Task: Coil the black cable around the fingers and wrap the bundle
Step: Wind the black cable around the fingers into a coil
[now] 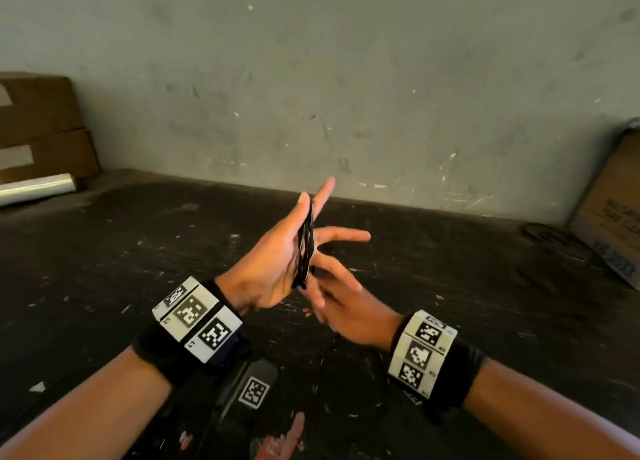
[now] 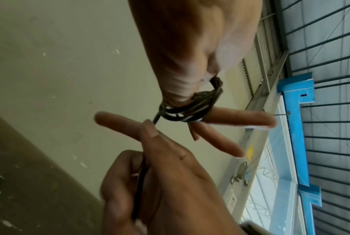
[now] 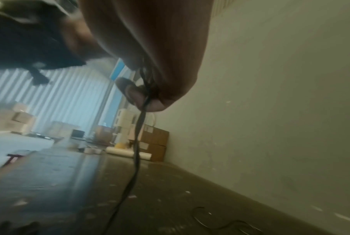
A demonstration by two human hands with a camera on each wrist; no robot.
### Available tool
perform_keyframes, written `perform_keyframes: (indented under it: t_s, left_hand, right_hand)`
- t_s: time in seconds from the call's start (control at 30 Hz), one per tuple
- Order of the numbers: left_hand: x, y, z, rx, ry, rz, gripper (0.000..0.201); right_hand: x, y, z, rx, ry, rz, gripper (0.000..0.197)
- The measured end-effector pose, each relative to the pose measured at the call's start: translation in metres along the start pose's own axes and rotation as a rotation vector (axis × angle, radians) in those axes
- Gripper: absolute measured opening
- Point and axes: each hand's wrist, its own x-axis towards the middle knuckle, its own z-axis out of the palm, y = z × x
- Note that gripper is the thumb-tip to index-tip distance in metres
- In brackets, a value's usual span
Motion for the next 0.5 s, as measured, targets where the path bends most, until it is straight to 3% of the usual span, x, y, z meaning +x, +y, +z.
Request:
perform_keyframes:
  t_s: [0.17, 0.3, 0.43, 0.5]
  left_hand:
    - [0.011, -0.001, -0.006, 0.023, 0.179, 0.060, 0.066]
    - [0.013, -0.007, -0.007, 0.095, 0.278, 0.106, 0.059]
    - [0.015, -0.016, -0.014, 0.410, 0.322, 0.099, 0.064]
    - [0.012, -0.024, -0.020, 0.625, 0.249, 0.045, 0.061]
  right_hand:
    - [-0.001, -0.016, 0.006, -0.049, -0.177, 0.122, 0.040]
    - [-0.005, -0.022, -0.005, -0.043, -0.335, 0.211, 0.041]
    - [-0.013, -0.041, -0.013, -0.142, -0.389, 0.195, 0.027]
    - [-0.013, -0.058, -0.029, -0.261, -0.360, 0.112, 0.022]
